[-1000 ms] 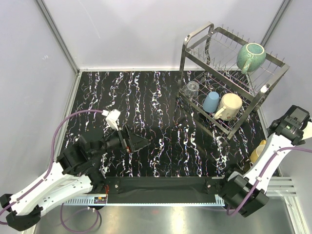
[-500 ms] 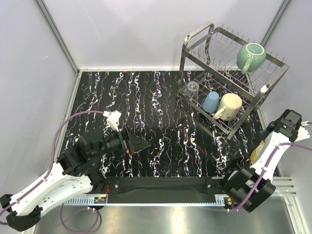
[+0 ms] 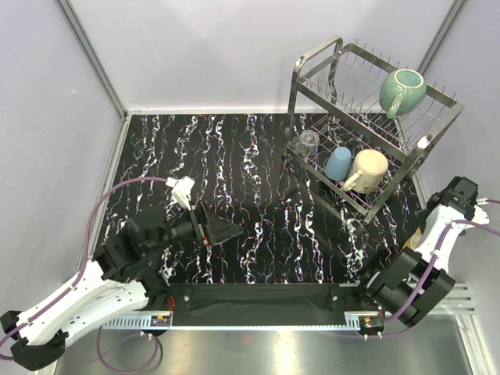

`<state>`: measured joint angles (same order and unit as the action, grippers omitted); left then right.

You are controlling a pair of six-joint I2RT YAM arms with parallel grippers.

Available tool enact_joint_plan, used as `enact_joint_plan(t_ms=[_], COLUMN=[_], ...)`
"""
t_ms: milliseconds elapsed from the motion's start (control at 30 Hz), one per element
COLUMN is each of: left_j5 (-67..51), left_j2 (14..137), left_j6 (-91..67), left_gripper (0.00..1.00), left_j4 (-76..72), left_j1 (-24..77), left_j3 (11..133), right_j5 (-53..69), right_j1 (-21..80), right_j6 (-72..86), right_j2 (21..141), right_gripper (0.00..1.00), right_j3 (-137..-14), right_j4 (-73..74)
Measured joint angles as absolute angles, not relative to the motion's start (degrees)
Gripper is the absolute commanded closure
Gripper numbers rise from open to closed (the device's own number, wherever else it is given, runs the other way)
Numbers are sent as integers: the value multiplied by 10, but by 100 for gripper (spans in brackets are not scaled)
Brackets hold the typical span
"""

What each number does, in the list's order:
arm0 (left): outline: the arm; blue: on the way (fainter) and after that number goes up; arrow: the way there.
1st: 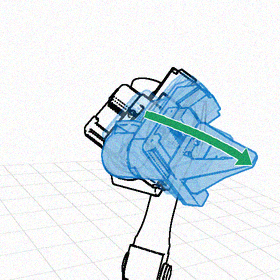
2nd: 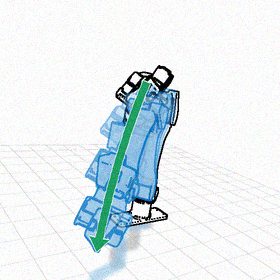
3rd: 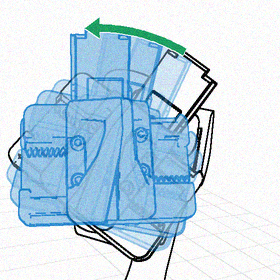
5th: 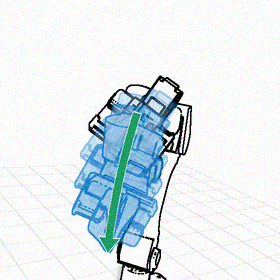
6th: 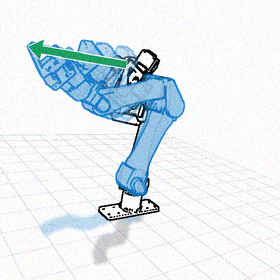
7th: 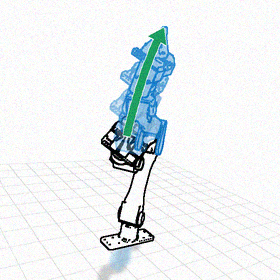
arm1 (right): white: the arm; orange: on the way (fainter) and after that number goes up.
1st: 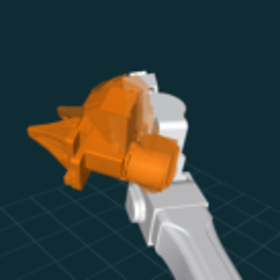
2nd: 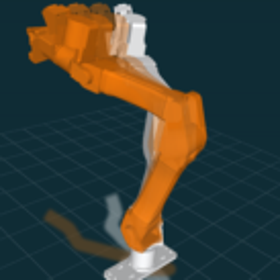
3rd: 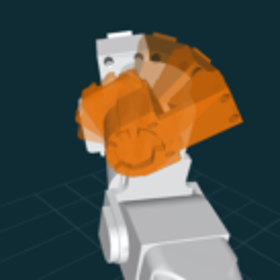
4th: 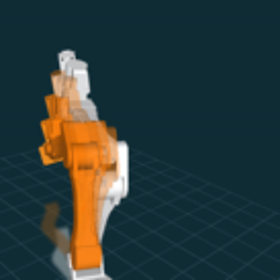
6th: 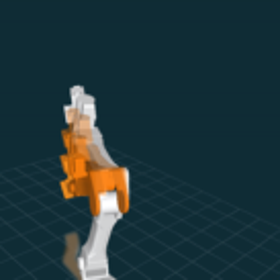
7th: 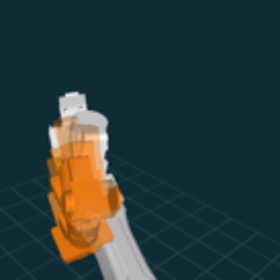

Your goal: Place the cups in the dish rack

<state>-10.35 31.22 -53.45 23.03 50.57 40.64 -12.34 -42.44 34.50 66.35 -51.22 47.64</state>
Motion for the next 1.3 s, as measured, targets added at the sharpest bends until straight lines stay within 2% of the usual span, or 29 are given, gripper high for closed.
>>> enact_joint_plan(t_ms=[133,167,267,367,467,533,767,867,1100,1300], left_j5=[-103,-103,-103,-103,-103,-103,-103,-103,-103,-103], left_j2=[312,312,312,312,312,312,309,305,303,305], left_j6=[-536,-536,-536,-539,-540,-541,-544,-545,-545,-544], left_gripper=[5,5,5,5,6,5,5,5,6,5], left_j4=[227,227,225,224,222,221,222,222,222,214], left_j1=[506,506,506,506,506,506,506,507,507,509], left_j3=[406,406,406,406,406,406,400,398,398,398], right_j5=[-123,-124,-124,-125,-126,-129,-135,-134,-132,-112], right_j1=[-424,-424,-424,-424,-424,-424,-424,-425,-424,-424], right_j6=[349,349,355,358,358,358,361,360,332,303], right_j2=[675,679,695,705,704,702,675,648,597,609], right_gripper=[54,61,69,71,85,100,100,100,100,100], right_j3=[-503,-501,-497,-493,-493,-493,-499,-538,-780,-1025], right_j4=[469,466,459,457,459,463,491,536,620,702])
